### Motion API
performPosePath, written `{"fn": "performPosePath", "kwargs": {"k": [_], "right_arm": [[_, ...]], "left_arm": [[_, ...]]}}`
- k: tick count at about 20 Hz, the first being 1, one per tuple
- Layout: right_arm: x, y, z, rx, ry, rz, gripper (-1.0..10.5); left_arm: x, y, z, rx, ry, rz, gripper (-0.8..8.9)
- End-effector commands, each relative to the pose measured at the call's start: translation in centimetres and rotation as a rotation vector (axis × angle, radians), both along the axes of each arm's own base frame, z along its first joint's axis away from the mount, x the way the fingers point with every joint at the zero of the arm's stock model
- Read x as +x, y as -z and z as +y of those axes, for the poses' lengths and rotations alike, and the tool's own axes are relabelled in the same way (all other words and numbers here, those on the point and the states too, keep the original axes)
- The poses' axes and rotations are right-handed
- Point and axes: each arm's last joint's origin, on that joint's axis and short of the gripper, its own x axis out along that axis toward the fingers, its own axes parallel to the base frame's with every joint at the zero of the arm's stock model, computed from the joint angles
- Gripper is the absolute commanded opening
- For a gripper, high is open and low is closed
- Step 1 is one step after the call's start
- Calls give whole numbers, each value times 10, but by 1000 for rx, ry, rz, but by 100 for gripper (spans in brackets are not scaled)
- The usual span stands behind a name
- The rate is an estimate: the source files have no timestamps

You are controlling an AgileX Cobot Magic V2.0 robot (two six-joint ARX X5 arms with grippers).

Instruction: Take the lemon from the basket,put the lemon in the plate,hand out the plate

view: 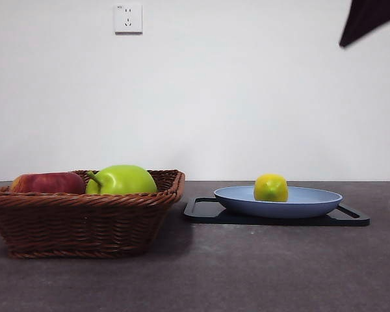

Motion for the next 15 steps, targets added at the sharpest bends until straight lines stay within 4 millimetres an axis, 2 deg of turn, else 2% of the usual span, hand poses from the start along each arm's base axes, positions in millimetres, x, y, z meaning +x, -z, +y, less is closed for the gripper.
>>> {"fn": "performPosePath", "kwargs": {"k": [1, 4, 7, 9, 15], "right_arm": [[-18, -15, 13, -127, 27, -117, 2], [-46, -23, 22, -176, 45, -284, 2], [-68, -15, 23, -115, 25, -433, 2], [-79, 0, 19, -68, 28, -519, 2], [-104, 62, 5, 8, 99, -712, 2]], "left_arm": [[9, 0, 9, 20, -33, 4, 6], [15, 10, 25, 5, -84, 8, 6], [11, 34, 42, -56, -118, -30, 6], [3, 54, 51, -111, -150, -61, 6], [-33, 113, 74, -250, -194, -107, 6]]}}
